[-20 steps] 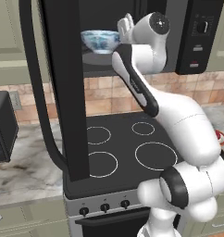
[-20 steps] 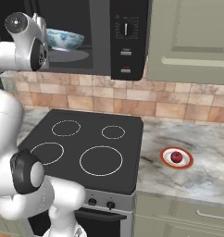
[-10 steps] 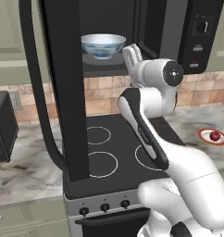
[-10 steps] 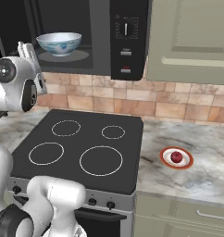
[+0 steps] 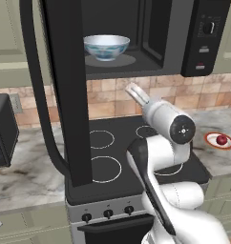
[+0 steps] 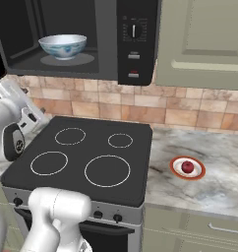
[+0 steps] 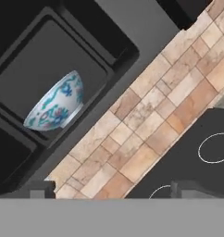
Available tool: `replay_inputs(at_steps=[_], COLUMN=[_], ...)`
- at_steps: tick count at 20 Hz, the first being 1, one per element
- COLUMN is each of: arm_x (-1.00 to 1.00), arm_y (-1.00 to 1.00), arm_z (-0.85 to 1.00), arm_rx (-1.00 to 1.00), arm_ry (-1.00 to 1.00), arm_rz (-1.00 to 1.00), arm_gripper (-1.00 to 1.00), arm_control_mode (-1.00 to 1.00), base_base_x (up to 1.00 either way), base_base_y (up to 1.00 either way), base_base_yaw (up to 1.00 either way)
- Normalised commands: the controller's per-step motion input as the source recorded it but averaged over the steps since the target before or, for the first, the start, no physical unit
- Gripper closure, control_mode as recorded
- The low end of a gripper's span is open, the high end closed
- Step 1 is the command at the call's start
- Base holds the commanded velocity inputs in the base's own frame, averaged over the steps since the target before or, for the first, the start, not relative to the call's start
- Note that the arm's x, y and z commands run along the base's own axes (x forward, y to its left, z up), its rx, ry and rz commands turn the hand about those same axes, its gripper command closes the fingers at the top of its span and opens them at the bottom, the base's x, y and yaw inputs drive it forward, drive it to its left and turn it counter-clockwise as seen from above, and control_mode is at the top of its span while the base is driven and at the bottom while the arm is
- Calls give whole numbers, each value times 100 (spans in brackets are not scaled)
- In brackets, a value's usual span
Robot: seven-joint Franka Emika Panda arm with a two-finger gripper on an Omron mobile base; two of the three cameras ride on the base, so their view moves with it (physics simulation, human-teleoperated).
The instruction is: Remove the apple from the bowl and place it on the small plate. Then place the bowl with only the shrimp in the microwave, close the door, and press the start button to microwave the shrimp.
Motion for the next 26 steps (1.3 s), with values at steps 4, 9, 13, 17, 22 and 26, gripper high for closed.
replay_inputs(at_steps=[4,9,13,17,22,26], arm_x=[-70,-68,-12,22,0,4], arm_y=[-3,0,-2,-8,0,0], arm_z=[0,1,-31,-66,-51,-69], arm_rx=[-36,-24,-24,-27,-28,-30], arm_ry=[-2,-2,0,-7,-10,-19], arm_rz=[-13,-25,-18,-7,-13,-8], arm_gripper=[-100,-100,-100,-100,-100,-100], arm_control_mode=[-100,-100,-100,-100,-100,-100], base_base_x=[0,0,0,0,0,0], base_base_y=[0,0,0,0,0,0], base_base_yaw=[0,0,0,0,0,0])
